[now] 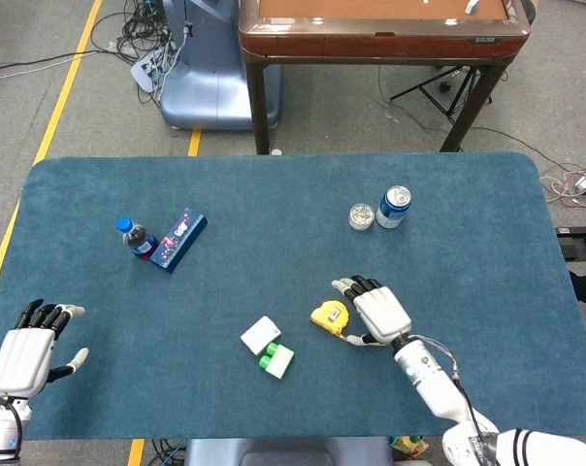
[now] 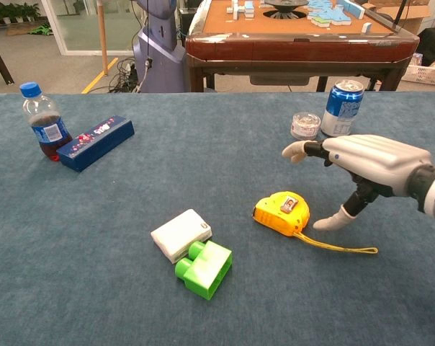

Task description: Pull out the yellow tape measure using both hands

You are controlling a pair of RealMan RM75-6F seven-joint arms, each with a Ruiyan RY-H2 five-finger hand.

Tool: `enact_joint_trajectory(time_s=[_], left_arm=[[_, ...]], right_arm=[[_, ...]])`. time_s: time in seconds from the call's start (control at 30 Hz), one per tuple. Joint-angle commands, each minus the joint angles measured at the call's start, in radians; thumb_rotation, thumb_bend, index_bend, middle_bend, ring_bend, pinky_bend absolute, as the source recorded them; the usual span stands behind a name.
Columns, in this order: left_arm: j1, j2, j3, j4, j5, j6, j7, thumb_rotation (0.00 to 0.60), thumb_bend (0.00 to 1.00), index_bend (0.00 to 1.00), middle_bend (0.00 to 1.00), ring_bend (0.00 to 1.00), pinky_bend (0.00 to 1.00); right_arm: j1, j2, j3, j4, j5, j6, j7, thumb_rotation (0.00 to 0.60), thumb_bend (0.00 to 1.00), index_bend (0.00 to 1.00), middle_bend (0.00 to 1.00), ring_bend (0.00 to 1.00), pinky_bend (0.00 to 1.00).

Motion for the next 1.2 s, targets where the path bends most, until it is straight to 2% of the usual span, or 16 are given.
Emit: enact_joint_trajectory(time_s=[0.03,0.57,0.83,1.2], left_arm=[[0.000,0.001,0.001,-0.001,0.001,0.000,-0.001,0.600,0.21,0.29,0.29,0.21,0.09],[0.002,0.009,0.007,0.006,0.004,-0.006,-0.039,0.600,0.21,0.29,0.29,0.21,0.09],[0.001,0.003,0.009,0.011,0.007,-0.009,-0.045,0.600,0.21,0.29,0.29,0.21,0.09],[-0.008,-0.010,0.007,0.010,0.000,-0.024,-0.033,0.600,0.21,0.29,0.29,0.21,0.09]], right_arm=[[0.030,-0.047,0.009,0.033,0.023,-0.009,-0.020,0.600,0.01,0.13,0.17,0.13,0.21],[0.124,-0.203,0.025,0.184,0.108,-0.034,-0.076,0.600,0.01,0.13,0.17,0.13,0.21],[0.119,-0.164,0.018,0.191,0.145,-0.015,-0.093,0.600,0.04,0.13,0.18,0.13,0.21],[0.126,-0.100,-0.007,0.143,0.170,-0.039,-0.090,0.600,0.09,0.14,0.25,0.13,0.21]])
